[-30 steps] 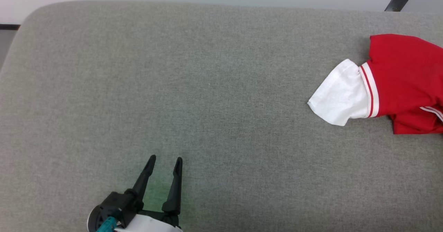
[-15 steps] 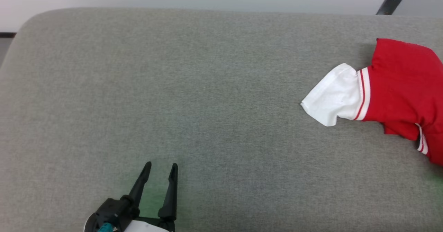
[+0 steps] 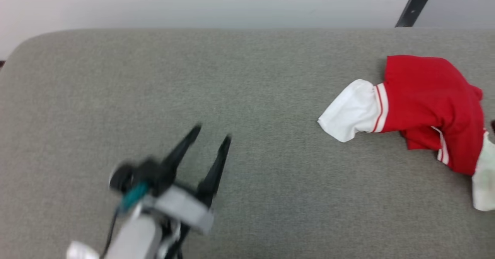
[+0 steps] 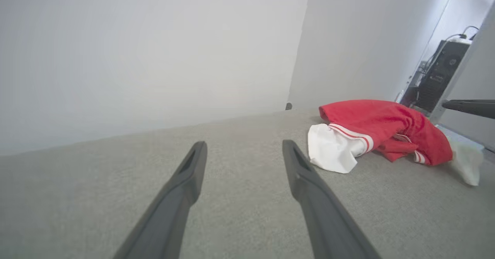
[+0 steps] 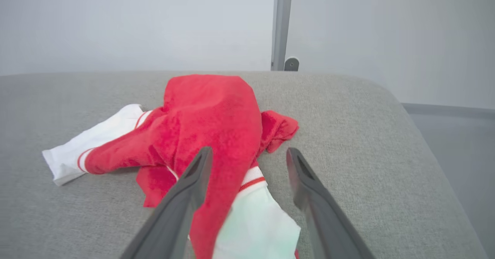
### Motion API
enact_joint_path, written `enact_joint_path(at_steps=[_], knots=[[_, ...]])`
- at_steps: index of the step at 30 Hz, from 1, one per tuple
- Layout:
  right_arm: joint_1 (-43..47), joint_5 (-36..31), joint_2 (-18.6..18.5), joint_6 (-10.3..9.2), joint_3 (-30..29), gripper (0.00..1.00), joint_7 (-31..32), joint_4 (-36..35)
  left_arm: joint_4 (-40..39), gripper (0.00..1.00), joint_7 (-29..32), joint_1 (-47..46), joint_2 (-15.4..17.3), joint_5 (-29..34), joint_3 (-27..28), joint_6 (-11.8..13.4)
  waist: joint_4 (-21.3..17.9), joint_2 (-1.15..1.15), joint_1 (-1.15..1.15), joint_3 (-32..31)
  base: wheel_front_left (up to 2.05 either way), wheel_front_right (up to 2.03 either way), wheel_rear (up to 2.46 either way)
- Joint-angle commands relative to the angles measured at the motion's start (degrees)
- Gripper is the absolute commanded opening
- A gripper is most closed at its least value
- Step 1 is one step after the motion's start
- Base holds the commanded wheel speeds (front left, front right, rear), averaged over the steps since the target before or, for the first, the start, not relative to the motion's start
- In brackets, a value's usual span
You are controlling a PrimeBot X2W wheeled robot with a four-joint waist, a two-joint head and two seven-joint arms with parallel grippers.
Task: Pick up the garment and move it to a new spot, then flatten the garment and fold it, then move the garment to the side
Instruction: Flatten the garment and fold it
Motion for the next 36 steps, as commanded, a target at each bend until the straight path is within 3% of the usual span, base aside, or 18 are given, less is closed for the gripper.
enact_joint_path(at_steps=[1,8,15,21,26,36], knots=[[1.5,-2.04,1.26,-0.04,-1.14,1.0,-1.75,-1.07,0.44,1.0,1.58,-4.05,1.3,-1.38,-1.83,-0.15,-1.29,0.0,0.0,-0.86,0.0,0.0,0.0],[7.06,-12.67,9.16,-0.05,-6.98,1.0,-4.66,-9.58,6.66,1.0,13.83,-23.35,5.86,-13.23,-11.44,-0.1,-6.25,0.0,0.0,-0.66,0.0,0.0,0.0],[14.21,-21.9,18.68,-0.05,-11.46,1.0,-1.14,-20.88,20.3,1.0,28.29,-38.15,4.85,-25.96,-19.3,-0.08,-12.7,0.0,0.0,1.54,0.0,0.0,0.0],[17.29,-28.23,25.19,-0.05,-12.09,1.0,2.37,-28.71,32.7,1.0,40.06,-45.66,3.48,-32.09,-25.61,-0.08,-18.8,0.0,0.0,4.65,0.0,0.0,0.0],[17.58,-29.81,28.14,-0.05,-12.3,1.0,3.19,-31.6,39.64,1.0,45.85,-48.77,3.14,-35.61,-29.09,-0.08,-22.9,0.0,0.0,7.48,0.0,0.0,0.0],[16.58,-30.15,29.74,-0.05,-12.19,1.0,2.02,-31.1,48.69,1.0,47.76,-51.45,1.12,-40.09,-31.0,-0.08,-25.48,0.0,0.0,10.42,0.0,0.0,0.0]])
